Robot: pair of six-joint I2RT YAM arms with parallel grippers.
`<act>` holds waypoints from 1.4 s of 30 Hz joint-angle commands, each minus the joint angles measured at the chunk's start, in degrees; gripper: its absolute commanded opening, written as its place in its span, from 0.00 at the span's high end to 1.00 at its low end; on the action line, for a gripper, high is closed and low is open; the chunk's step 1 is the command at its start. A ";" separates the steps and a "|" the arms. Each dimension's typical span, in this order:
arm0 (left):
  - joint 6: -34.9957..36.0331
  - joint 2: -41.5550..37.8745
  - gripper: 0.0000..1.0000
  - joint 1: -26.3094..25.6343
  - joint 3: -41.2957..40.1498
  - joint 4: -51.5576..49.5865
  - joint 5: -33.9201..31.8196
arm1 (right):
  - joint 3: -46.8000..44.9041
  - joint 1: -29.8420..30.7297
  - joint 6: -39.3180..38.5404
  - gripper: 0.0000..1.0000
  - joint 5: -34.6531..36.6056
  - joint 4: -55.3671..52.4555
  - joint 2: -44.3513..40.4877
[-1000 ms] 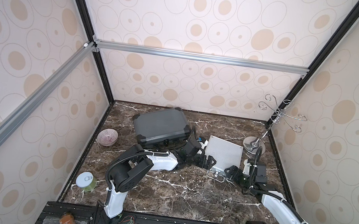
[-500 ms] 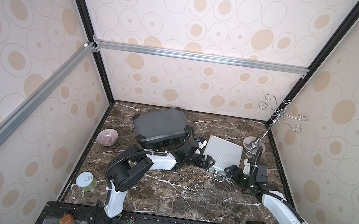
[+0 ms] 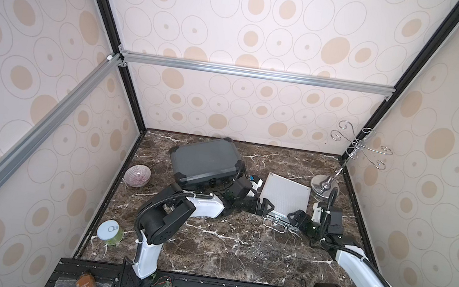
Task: Open the poker set cases
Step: Open the case lid on the poker set case.
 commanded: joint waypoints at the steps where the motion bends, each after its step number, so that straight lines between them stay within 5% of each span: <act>1: -3.20 -0.75 0.00 0.40 -1.05 4.31 3.85 | 1.64 0.36 0.61 0.11 -1.62 2.77 -1.04; 32: -17.73 0.43 0.00 1.55 -5.99 20.81 11.20 | 1.81 0.32 1.37 0.10 -1.78 3.78 -1.06; 42: -19.22 0.48 0.00 1.79 -5.91 22.44 11.28 | 0.65 -0.98 3.65 0.01 0.33 3.44 -2.39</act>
